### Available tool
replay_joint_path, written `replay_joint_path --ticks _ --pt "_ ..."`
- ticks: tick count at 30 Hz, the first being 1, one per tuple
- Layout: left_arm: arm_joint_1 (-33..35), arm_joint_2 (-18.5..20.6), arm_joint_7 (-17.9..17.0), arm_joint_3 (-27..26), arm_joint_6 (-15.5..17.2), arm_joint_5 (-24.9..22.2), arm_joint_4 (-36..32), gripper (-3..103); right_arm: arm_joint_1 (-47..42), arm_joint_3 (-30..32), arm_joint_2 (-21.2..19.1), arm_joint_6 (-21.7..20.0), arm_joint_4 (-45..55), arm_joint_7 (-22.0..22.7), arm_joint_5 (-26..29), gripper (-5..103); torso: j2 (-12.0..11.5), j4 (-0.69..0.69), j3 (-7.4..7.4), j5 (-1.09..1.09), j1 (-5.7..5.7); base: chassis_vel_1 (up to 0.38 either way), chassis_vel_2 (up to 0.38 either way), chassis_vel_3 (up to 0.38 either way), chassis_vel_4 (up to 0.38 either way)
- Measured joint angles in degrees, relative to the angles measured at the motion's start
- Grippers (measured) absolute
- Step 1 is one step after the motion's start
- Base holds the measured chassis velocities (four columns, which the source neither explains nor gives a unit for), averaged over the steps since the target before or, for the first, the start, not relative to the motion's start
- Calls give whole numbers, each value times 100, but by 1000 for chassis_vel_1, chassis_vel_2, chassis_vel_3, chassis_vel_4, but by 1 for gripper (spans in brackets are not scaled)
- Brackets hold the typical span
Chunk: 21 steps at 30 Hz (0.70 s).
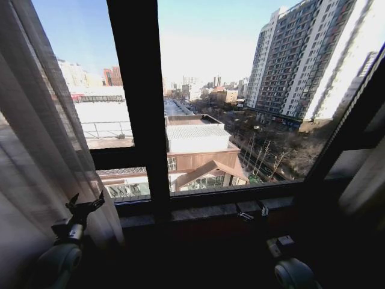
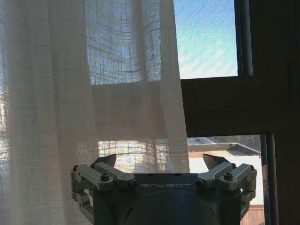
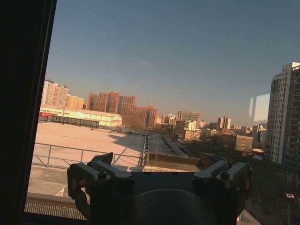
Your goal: Open the curtains by pulling them apart, changing their state from closed to fully open.
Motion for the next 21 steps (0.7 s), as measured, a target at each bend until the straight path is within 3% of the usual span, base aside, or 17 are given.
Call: replay_joint_path --ticks 6,8,13,21 --pt "-212 56 17 190 -78 -21 498 100 0 0 0 0 -1 1 0 100 0 1 0 1 0 0 0 0 0" --pt "-698 203 13 633 -76 -183 946 100 0 0 0 0 -1 1 0 100 0 -1 0 0 0 0 0 0 0" --pt "-1241 290 110 969 -66 -320 1391 100 0 -1 0 0 -1 1 0 100 0 -1 1 0 0 0 0 0 0" --pt "-1769 506 337 1062 -66 -328 1928 100 0 -1 0 0 -1 1 0 100 0 1 0 1 0 0 0 0 0"
